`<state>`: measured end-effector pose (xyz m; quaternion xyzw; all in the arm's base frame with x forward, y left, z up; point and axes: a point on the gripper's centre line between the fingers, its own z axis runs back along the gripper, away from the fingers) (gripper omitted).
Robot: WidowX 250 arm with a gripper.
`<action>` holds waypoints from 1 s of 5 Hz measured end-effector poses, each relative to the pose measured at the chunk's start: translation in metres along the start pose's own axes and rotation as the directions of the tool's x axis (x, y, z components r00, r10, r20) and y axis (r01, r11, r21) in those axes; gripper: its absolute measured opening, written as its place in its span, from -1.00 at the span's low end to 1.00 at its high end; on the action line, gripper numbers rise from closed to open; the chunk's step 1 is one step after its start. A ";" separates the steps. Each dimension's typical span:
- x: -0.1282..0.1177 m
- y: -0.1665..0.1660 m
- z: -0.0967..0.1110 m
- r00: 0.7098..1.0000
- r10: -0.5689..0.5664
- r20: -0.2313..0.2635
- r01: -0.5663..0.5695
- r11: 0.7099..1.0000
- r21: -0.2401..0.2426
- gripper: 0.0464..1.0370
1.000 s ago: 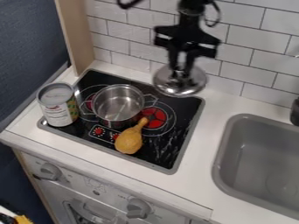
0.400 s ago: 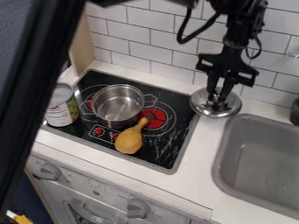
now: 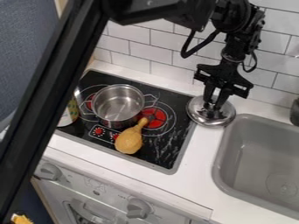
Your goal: Uncovered the silver pot and put the lid on the right side of the table
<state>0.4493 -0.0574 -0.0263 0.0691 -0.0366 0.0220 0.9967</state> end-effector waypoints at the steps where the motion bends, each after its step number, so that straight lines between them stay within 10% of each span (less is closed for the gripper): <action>1: 0.000 -0.001 0.000 1.000 -0.011 -0.004 0.011 1.000 -0.018 -0.40; 3: -0.013 0.003 0.002 1.000 -0.017 -0.023 0.016 0.999 -0.042 0.77; 5: -0.005 0.019 0.047 0.996 0.073 0.045 -0.069 0.993 -0.097 0.93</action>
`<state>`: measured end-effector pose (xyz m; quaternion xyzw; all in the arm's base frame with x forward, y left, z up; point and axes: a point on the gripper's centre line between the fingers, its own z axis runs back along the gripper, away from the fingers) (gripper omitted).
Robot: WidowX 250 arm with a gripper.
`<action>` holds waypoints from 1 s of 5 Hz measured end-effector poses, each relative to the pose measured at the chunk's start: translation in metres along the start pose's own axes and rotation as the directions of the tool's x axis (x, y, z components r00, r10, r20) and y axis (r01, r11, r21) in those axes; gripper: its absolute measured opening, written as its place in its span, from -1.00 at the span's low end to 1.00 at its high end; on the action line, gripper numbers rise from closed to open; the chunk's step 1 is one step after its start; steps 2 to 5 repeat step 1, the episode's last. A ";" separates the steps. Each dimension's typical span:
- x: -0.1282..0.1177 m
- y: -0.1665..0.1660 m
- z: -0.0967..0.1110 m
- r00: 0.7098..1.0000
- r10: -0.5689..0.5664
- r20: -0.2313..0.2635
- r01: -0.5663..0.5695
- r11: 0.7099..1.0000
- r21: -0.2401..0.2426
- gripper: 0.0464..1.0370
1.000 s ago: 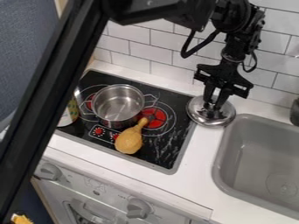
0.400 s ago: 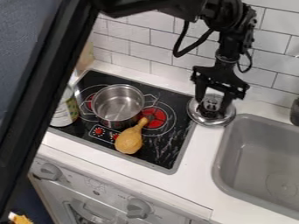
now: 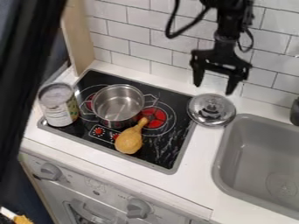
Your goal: Uncovered the silver pot and put the lid on the right side of the table
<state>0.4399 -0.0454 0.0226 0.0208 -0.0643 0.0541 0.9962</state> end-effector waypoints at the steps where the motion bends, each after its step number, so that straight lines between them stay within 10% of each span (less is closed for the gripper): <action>1: 0.005 0.012 0.031 0.998 0.028 0.060 -0.026 0.999 -0.029 0.93; 5: 0.005 0.012 0.031 0.998 0.028 0.060 -0.026 0.999 -0.029 0.93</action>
